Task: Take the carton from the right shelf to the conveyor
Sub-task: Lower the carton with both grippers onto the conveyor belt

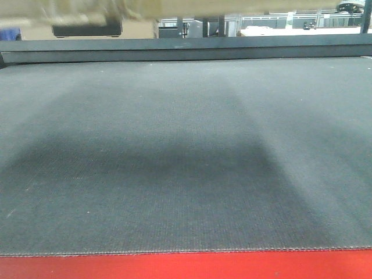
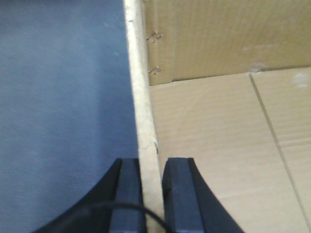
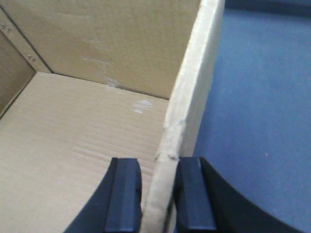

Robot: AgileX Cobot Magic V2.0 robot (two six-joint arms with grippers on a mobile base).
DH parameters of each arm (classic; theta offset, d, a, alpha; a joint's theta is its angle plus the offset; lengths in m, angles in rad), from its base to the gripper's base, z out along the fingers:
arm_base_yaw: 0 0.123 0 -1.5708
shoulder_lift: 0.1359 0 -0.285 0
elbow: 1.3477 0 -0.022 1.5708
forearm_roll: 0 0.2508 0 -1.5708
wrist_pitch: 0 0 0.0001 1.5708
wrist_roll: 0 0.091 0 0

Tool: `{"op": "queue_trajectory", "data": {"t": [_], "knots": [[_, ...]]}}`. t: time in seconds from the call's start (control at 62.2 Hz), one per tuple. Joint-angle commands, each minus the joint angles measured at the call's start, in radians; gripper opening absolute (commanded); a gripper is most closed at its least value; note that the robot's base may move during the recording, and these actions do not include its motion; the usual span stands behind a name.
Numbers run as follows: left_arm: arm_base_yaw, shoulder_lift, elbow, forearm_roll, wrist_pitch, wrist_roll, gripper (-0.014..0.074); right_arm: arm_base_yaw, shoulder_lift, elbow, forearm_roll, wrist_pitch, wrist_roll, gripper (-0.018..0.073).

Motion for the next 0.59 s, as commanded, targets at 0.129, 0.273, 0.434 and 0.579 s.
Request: {"op": "queue_trajectory", "data": {"t": [0.129, 0.273, 0.434, 0.579], "knots": [[0.042, 0.055, 0.141, 0.035, -0.133, 0.006, -0.0009, -0.059, 0.138, -0.011, -0.055, -0.017, -0.024, -0.0070], [0.042, 0.091, 0.250, 0.019, -0.259, 0.003, -0.0009, -0.062, 0.242, -0.011, -0.055, -0.021, -0.024, -0.0070], [0.042, 0.124, 0.296, 0.019, -0.343, 0.003, -0.0009, -0.062, 0.327, -0.011, -0.055, -0.027, -0.024, -0.0064], [0.042, 0.161, 0.296, 0.019, -0.353, 0.003, 0.0048, -0.062, 0.354, -0.011, -0.055, -0.025, -0.024, 0.0083]]}}
